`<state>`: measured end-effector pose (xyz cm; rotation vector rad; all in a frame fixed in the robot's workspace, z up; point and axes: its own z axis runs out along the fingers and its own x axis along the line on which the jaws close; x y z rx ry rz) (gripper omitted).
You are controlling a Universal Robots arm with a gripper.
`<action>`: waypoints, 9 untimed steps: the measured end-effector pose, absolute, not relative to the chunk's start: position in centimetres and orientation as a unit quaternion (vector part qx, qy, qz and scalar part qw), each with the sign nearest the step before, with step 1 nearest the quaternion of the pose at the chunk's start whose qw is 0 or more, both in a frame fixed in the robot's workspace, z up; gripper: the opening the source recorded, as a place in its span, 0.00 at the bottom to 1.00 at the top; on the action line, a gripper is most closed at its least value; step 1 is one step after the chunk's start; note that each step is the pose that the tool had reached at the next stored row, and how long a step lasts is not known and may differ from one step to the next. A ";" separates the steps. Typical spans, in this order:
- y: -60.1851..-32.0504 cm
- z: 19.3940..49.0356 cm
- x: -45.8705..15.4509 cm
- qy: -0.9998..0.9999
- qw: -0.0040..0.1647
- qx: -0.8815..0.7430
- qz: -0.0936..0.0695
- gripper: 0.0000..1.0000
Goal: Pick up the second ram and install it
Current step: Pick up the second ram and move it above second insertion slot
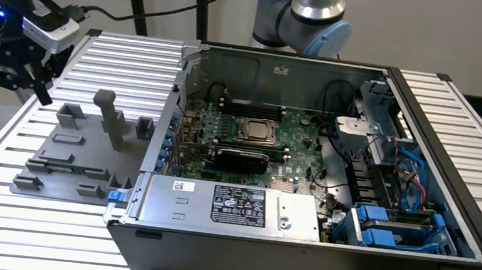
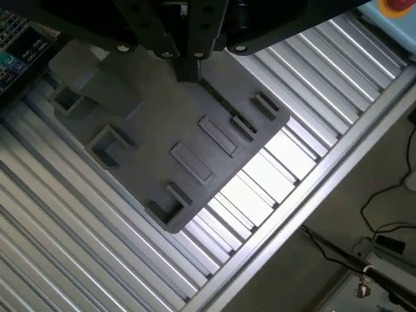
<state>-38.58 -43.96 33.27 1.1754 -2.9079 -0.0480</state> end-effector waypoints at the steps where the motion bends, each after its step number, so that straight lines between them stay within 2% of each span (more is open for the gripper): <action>1: -44.0 33.2 -38.6 -0.923 0.002 0.383 -0.015 0.11; 9: -44.0 32.8 -38.6 -0.893 0.004 0.449 -0.015 0.11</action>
